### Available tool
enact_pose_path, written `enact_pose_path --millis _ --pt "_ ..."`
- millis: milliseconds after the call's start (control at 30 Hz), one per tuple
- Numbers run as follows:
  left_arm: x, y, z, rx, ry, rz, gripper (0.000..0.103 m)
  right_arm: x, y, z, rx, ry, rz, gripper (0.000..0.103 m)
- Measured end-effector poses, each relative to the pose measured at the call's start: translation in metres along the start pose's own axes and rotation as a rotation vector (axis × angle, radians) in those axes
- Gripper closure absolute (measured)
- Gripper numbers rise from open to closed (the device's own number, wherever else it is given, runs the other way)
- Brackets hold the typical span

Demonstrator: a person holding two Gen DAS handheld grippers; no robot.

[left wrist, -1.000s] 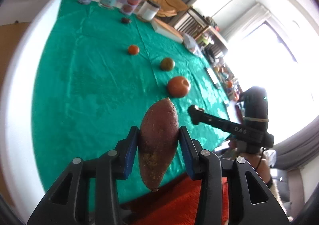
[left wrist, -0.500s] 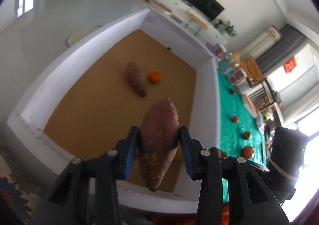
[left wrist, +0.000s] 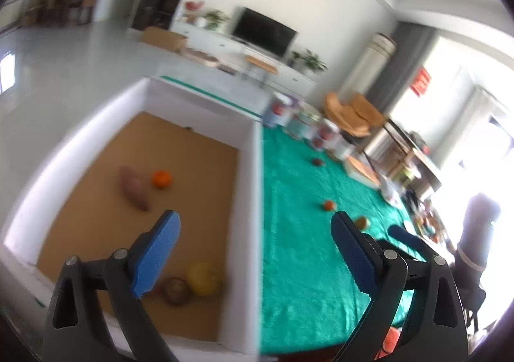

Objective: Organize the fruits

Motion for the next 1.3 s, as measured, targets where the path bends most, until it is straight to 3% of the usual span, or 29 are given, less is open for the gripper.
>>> enact_pose_path --millis 167,233,300,367,500,667,800,933,1100,1300 --pt "0.054 -0.129 -0.043 0.259 0.164 -0.190 0.007 -0.056 -0.155 -0.046 0.111 0.008 -0.412 0.000" --pt "0.086 -0.169 -0.064 0.318 0.198 -0.197 0.007 -0.077 -0.232 -0.072 0.236 0.043 -0.562 0.000" --pt "0.123 -0.200 -0.079 0.347 0.220 -0.163 0.007 -0.092 -0.297 -0.098 0.387 0.082 -0.635 0.000" --pt "0.162 -0.221 -0.092 0.362 0.227 -0.114 0.007 -0.099 -0.338 -0.121 0.456 0.089 -0.655 0.000" --pt "0.224 -0.236 -0.098 0.370 0.224 0.010 0.008 -0.086 -0.385 -0.138 0.510 0.059 -0.683 0.000" --pt "0.264 -0.230 -0.087 0.391 0.140 0.145 0.008 -0.064 -0.435 -0.120 0.602 -0.001 -0.691 0.000" --pt "0.290 -0.218 -0.084 0.357 0.168 0.214 0.008 -0.047 -0.464 -0.098 0.613 -0.009 -0.706 0.000" --pt "0.287 -0.212 -0.083 0.325 0.149 0.227 0.006 -0.042 -0.470 -0.094 0.604 -0.006 -0.695 0.000" --pt "0.294 -0.225 -0.089 0.407 0.167 0.275 0.001 -0.041 -0.469 -0.095 0.604 -0.007 -0.695 0.000" --pt "0.294 -0.224 -0.087 0.406 0.166 0.271 0.001 -0.041 -0.469 -0.095 0.604 -0.007 -0.694 0.000"
Point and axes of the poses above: each gripper's, at about its wrist camera, not at the fingertips, and x roughly the way its jaws point, y to its left, z to its top, the point moved 2 cm from there along x, roughly the way its jaws point, and after that the axes turned 15 degrees about z, right-handed, at the moved point
